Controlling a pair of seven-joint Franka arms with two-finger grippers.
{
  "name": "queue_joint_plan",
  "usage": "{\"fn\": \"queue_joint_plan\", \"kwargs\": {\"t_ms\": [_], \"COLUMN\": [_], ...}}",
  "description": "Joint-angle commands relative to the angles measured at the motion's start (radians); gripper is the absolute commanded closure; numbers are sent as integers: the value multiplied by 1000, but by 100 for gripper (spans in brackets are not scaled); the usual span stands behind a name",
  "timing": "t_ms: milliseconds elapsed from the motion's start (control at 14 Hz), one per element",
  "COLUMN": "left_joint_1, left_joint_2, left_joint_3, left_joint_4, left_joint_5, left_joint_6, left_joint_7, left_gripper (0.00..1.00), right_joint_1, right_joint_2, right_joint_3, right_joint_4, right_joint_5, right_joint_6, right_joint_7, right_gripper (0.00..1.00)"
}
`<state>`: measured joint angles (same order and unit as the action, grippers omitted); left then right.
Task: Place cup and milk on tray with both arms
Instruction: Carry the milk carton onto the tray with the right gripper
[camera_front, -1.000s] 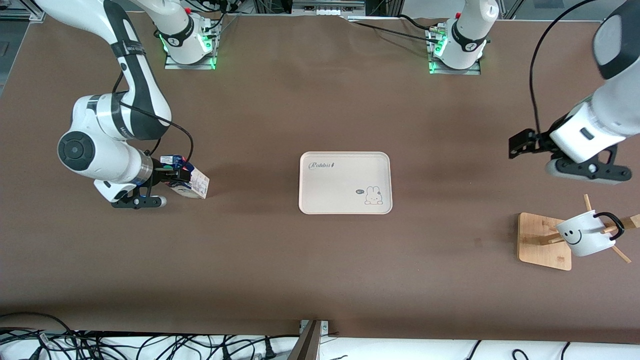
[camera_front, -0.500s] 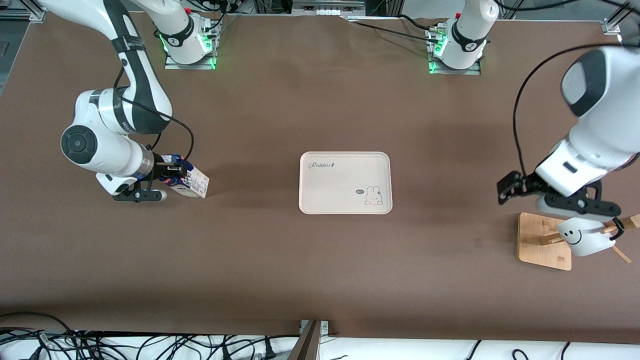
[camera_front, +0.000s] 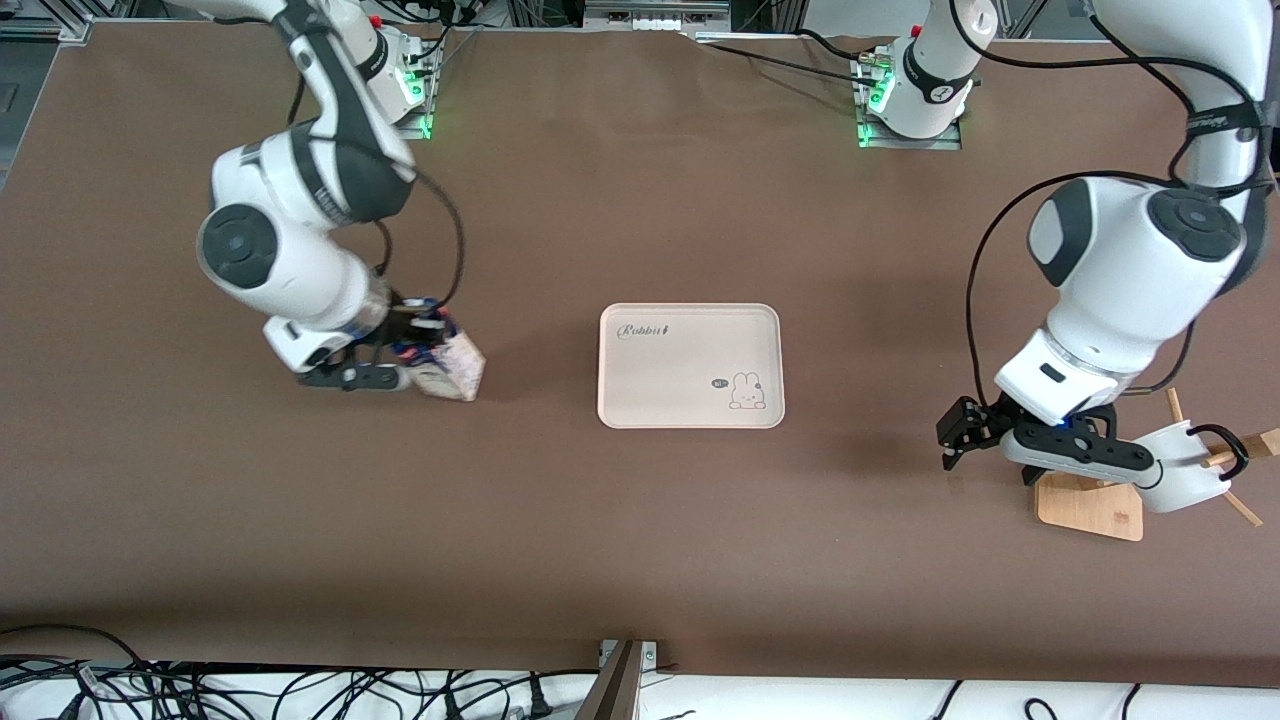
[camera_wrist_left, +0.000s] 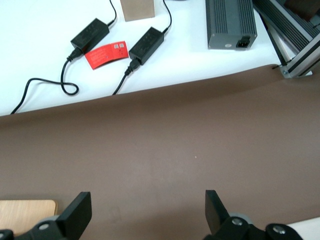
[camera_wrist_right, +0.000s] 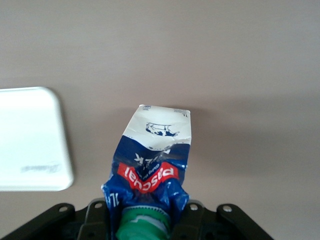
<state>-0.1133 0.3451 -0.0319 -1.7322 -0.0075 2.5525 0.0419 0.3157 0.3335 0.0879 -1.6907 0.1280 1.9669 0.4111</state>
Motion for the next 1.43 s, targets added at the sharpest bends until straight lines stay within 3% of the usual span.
{"fn": "queue_joint_plan", "kwargs": {"t_ms": [0,357,714,1071,1143,1214,1286,1357], "left_joint_1": [-2,41,90,176,190,195,195,195], "left_joint_2": [-112,-251,-425,-577,-574,-560,-525,-493], "left_joint_3": [10,10,10,10,9,10,10,10], "left_joint_4": [-174,-349,-515,-656,-662,-673,-684,-687], "left_joint_5": [17,15,15,1,1,1,1,1], "left_joint_6": [118,215,218,222,254,311,386,455], "left_joint_7": [-13,-16,-16,-16,-16,-16,-16,-16], "left_gripper": [0,0,0,0,0,0,0,0], "right_joint_1": [87,276,302,307,307,307,307,306], "right_joint_2": [116,268,317,354,354,352,348,343], "right_joint_3": [41,33,33,33,33,30,24,18], "right_joint_4": [179,306,306,306,306,306,307,310], "right_joint_5": [62,30,-37,-44,-44,-45,-44,-44], "right_joint_6": [-37,33,85,136,135,136,135,135], "right_joint_7": [142,307,357,359,360,361,361,361], "right_gripper": [67,67,67,62,40,9,0,0]}}
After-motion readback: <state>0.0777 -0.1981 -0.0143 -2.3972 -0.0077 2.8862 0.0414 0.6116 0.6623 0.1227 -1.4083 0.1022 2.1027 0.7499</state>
